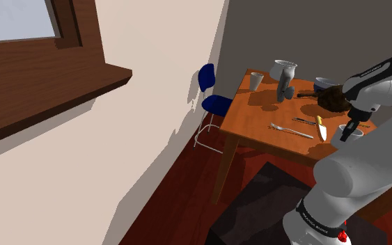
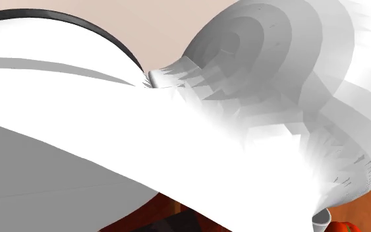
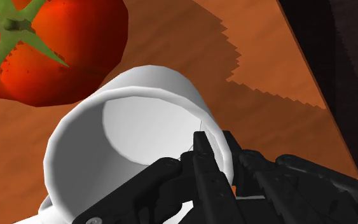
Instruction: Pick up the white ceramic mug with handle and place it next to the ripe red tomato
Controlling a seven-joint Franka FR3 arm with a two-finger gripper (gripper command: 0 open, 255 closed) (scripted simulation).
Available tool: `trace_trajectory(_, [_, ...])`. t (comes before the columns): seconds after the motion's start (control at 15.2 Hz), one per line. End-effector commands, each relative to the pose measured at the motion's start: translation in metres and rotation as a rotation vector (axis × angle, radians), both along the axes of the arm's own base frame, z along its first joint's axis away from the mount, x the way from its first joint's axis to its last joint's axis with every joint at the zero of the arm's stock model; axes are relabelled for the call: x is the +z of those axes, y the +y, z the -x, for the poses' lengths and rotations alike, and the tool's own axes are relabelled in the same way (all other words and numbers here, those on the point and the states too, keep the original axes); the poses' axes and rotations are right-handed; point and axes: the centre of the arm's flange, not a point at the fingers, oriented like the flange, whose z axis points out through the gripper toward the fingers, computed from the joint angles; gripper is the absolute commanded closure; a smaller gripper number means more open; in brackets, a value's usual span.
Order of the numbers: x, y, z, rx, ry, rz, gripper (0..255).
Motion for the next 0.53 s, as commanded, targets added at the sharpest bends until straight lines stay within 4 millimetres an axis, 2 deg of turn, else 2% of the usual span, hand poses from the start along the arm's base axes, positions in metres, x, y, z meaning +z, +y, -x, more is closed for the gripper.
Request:
trace_trajectory(0.0, [-0.0003,0.0,0.0001,0.0,0.0,0.001,255])
trace_trajectory(0.13, [-0.0003,0.0,0.0001,0.0,0.0,0.001,255])
trace_trajectory(0.2, [-0.0003,0.0,0.0001,0.0,0.0,0.001,0])
trace_trajectory(0.46, [-0.0003,0.0,0.0001,0.0,0.0,0.001,0])
